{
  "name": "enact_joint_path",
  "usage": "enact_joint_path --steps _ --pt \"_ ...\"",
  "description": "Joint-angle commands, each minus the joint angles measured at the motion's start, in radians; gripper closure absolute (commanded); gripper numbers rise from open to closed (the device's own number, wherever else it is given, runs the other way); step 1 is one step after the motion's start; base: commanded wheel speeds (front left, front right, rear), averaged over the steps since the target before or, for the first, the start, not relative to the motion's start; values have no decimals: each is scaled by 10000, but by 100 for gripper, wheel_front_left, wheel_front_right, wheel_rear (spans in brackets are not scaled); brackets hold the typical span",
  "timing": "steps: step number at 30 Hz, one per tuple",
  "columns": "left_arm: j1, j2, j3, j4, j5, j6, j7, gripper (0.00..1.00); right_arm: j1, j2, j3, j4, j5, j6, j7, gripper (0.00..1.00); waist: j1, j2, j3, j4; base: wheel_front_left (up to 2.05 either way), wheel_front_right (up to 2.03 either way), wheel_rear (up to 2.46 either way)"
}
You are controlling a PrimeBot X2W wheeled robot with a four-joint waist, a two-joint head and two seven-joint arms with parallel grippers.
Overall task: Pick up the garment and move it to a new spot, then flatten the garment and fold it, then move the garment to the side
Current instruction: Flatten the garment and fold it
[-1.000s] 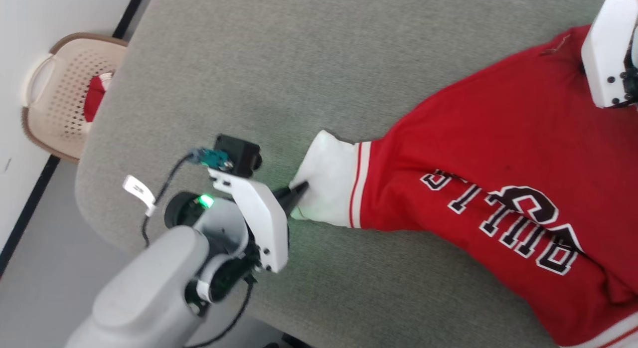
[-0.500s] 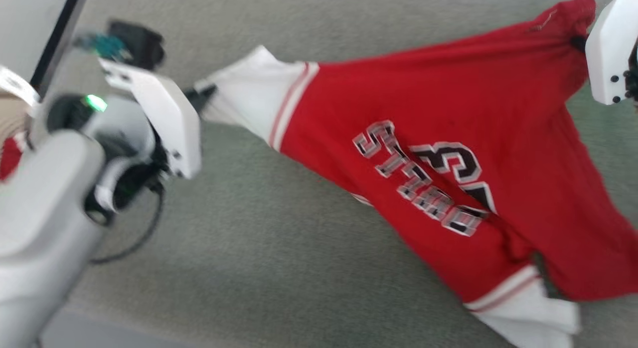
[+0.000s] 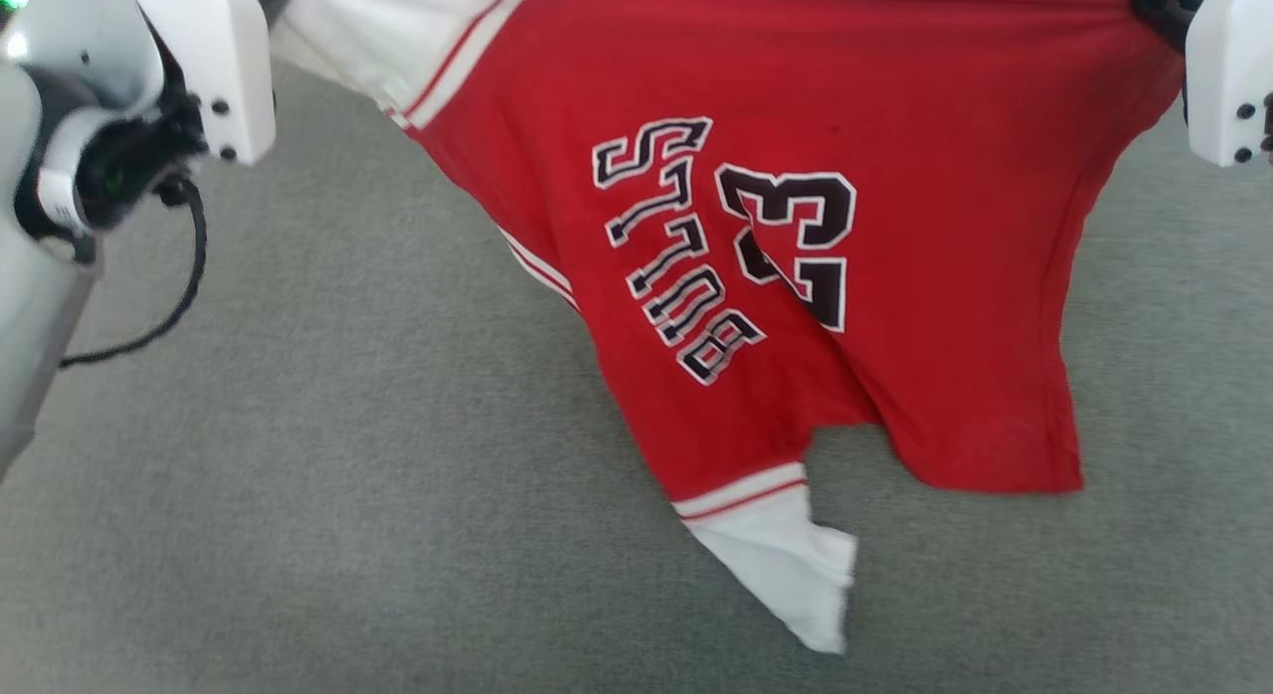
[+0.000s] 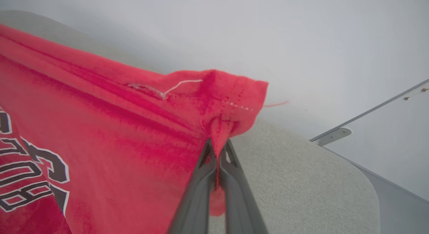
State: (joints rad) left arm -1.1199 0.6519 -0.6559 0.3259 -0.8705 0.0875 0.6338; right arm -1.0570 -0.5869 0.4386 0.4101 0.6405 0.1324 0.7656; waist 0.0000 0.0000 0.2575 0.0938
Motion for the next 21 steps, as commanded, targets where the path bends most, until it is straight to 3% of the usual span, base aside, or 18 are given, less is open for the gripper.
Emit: enact_joint_path --steps 1,7,11,17,21 --pt "-232 63 52 195 103 -35 4 100 36 10 -133 -41 -117 -30 124 100 0 0 -249 -278 0 0 0" --pt "-1172 -300 23 1255 273 -386 -217 100 -228 525 -781 -126 -492 -30 305 100 0 0 -331 -640 0 0 0" --pt "-1949 -604 101 2059 569 -576 -931 100 -703 983 -1057 140 -1065 -29 -16 100 0 0 -13 -799 0 0 0" --pt "-3524 -1003 214 3414 1376 -713 -2855 100 -1995 1797 -1553 1241 -2546 -29 -1779 100 0 0 793 -979 0 0 0" --pt "-4699 -1249 245 4163 2138 -674 -4716 100 -3056 2452 -2418 2249 -3972 -30 -3898 100 0 0 1301 -1006 0 0 0"
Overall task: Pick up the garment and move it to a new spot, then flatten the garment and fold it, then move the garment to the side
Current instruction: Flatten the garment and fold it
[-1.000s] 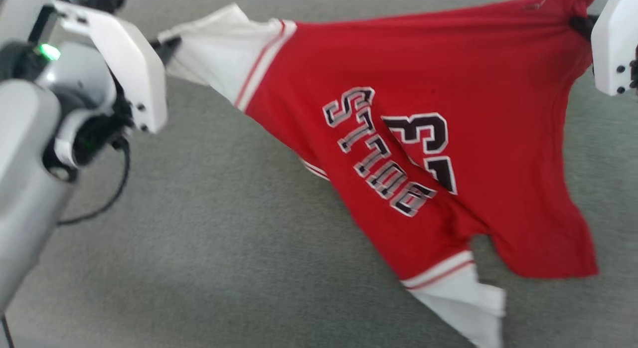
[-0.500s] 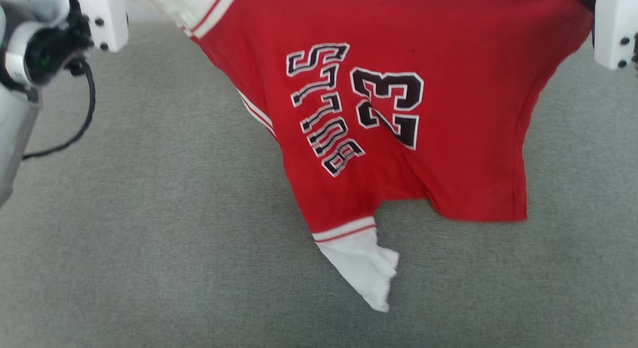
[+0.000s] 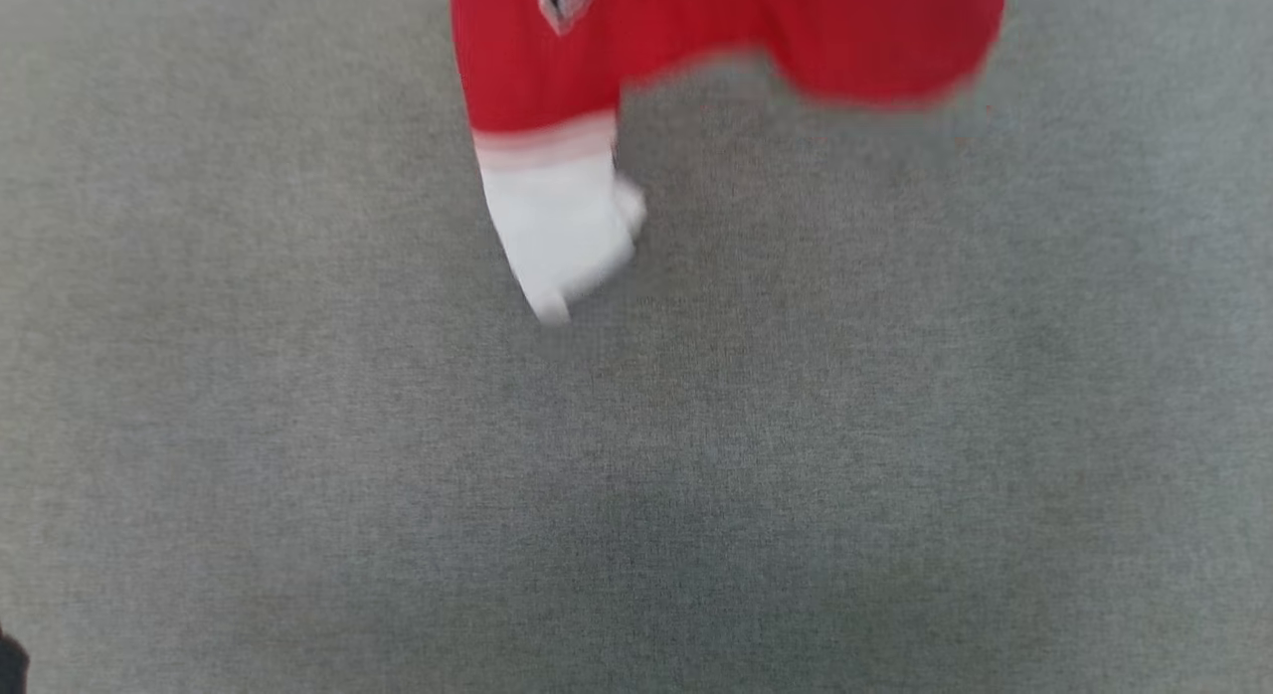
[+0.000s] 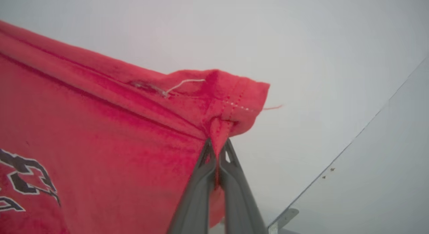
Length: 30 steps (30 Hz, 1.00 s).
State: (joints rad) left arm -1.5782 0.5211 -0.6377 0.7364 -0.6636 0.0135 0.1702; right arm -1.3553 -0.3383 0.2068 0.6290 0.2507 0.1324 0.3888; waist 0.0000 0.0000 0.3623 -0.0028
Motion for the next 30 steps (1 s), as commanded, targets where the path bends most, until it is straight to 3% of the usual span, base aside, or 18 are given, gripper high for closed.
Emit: enact_joint_path --steps 1,6,8,12,15,18,23,30 --pt "-428 15 35 204 335 74 -625 100 -337 98 -348 282 -527 -30 -761 100 0 0 357 -31 0 0 0" --pt "-1588 -394 53 939 970 134 -3099 100 -1084 722 -1377 1101 -2840 -27 -3601 100 0 0 721 116 0 0 0" --pt "-1671 -491 33 1080 1050 57 -3494 100 -1155 809 -1502 1288 -3137 -27 -3876 100 0 0 768 159 0 0 0" --pt "-1335 -738 -295 1778 1128 -568 -3946 100 -877 1119 -1725 2217 -3884 -27 -4218 100 0 0 766 270 0 0 0" --pt "-501 -954 -638 2657 746 -1123 -3181 100 -323 1340 -1585 3091 -3784 -27 -4037 100 0 0 682 406 0 0 0" --pt "253 -1009 -815 3090 336 -1345 -2341 100 191 1458 -1469 3579 -3274 -27 -3788 100 0 0 558 485 0 0 0" --pt "1736 -1097 -1285 2962 -568 -1425 -624 100 1172 1370 -821 3906 -2497 -27 -3289 100 0 0 282 651 0 0 0" --pt "3845 -598 -1531 1763 -2058 -1425 1867 100 2972 1058 297 3297 -725 -27 -2164 100 0 0 -190 769 0 0 0"
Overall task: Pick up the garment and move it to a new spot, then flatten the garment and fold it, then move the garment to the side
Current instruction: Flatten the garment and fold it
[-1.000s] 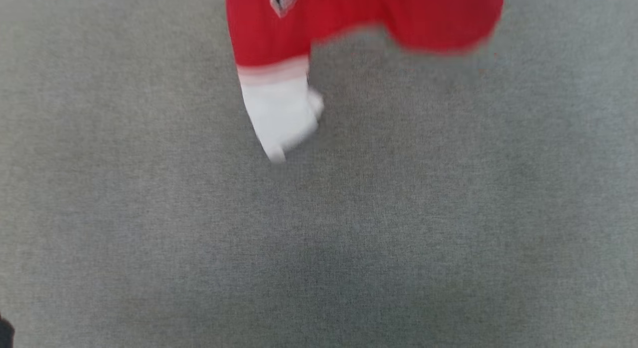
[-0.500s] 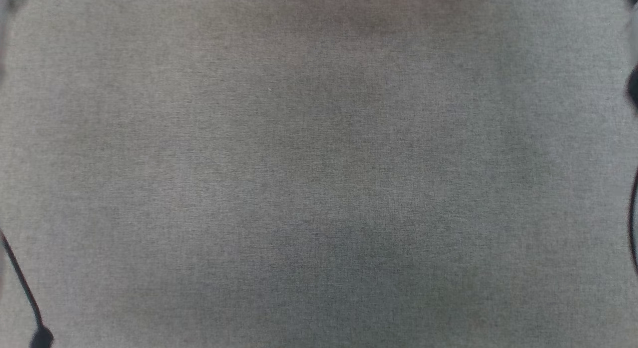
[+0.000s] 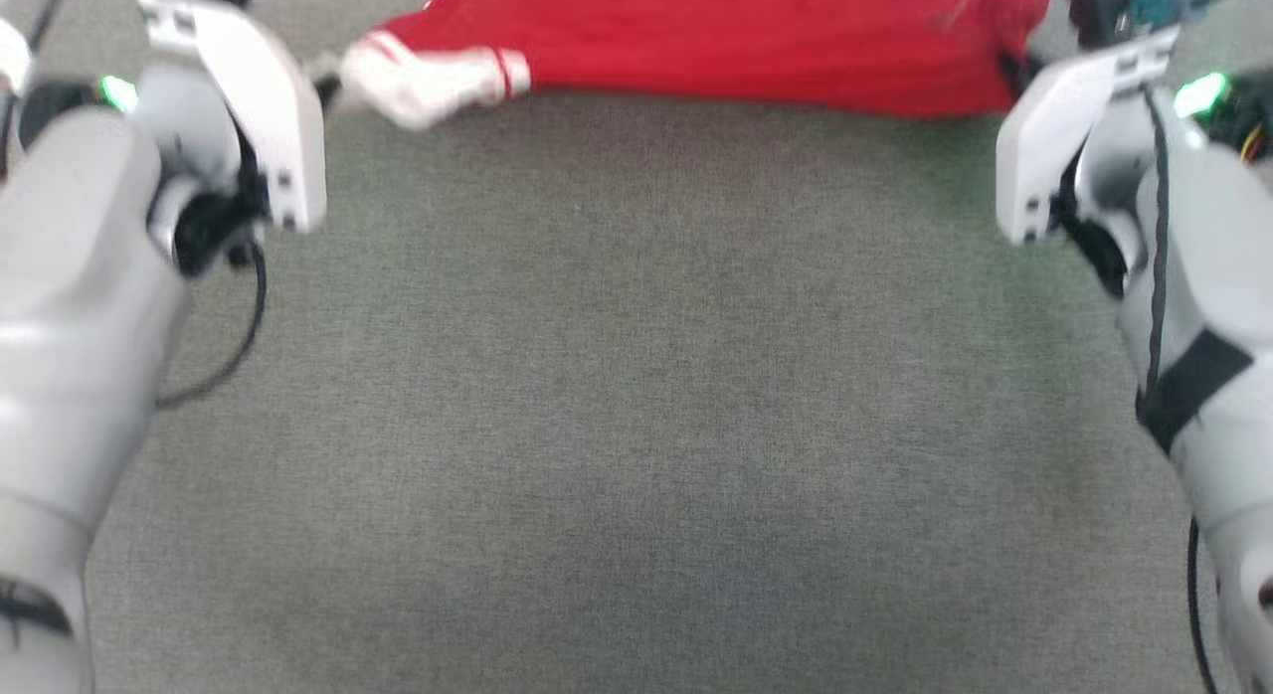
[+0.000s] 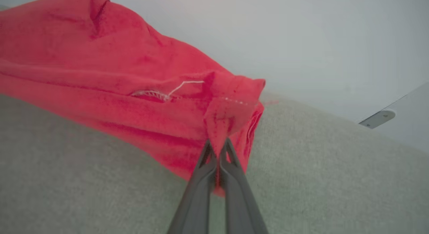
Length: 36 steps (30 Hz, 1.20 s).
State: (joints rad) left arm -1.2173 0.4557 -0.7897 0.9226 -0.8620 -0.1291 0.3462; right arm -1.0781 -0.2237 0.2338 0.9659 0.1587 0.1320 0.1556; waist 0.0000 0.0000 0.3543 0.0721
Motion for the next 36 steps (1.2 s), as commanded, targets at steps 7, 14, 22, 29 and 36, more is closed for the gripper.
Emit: enact_joint_path --steps 7,14,22,29,36 --pt "2690 1104 19 -2591 -937 973 1714 100 2490 -1023 1102 -2278 1825 -24 1416 100 0 0 -433 43 0 0 0" --pt "6155 2956 83 -7635 -1749 3634 2966 100 5379 -2481 1494 -5750 3083 -24 3212 100 0 0 -623 98 0 0 0" --pt "8463 4158 98 -10840 -2378 5491 3348 100 7744 -3320 1133 -8387 3580 -22 4696 100 0 0 -721 126 0 0 0" --pt "9652 4727 -111 -12171 -2767 6228 3700 100 9821 -3535 323 -10223 3930 -16 5841 100 0 0 -825 118 0 0 0" --pt "8988 5214 497 -12729 -2308 6250 3281 100 10358 -2813 -914 -11216 3350 -16 5750 100 0 0 -854 3 0 0 0"
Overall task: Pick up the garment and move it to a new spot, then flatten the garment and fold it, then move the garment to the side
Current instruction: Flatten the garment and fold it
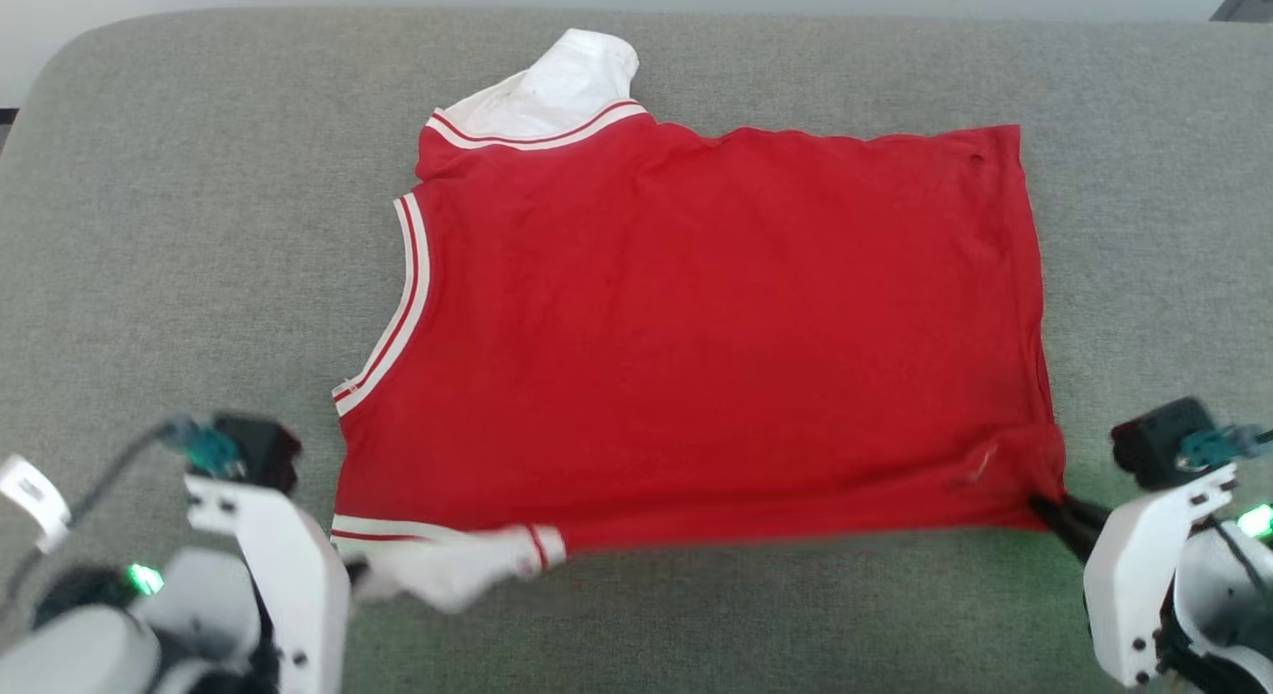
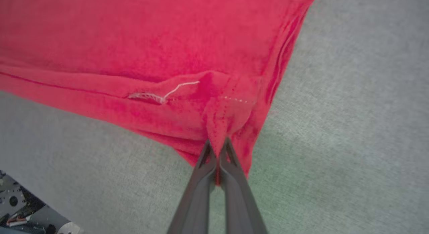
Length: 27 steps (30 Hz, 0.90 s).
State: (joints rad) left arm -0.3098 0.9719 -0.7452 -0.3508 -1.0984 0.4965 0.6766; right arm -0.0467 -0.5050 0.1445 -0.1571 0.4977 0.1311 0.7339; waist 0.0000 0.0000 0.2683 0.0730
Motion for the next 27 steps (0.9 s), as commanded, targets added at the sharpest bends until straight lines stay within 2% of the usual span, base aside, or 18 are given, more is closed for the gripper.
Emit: enact_joint_path --steps 1,6,10,19,27 --pt "-281 144 120 -44 208 -48 -53 100 -39 169 -166 -95 -133 -6 -69 100 0 0 19 -31 0 0 0" --pt "-1691 392 512 23 973 -573 -107 100 -725 559 -532 -486 -536 -6 -131 100 0 0 174 -148 0 0 0" --pt "-3013 66 584 661 1448 -1286 -38 100 -1611 855 -675 -294 -908 -6 -258 100 0 0 403 -262 0 0 0" --pt "-5351 -1709 -34 4063 1946 -3079 71 100 -3532 1208 -247 1634 -1478 -6 -685 100 0 0 978 -419 0 0 0" --pt "-5990 -3039 -448 7570 1554 -4170 110 100 -4886 1667 625 3796 -1399 -6 -987 100 0 0 1327 -654 0 0 0"
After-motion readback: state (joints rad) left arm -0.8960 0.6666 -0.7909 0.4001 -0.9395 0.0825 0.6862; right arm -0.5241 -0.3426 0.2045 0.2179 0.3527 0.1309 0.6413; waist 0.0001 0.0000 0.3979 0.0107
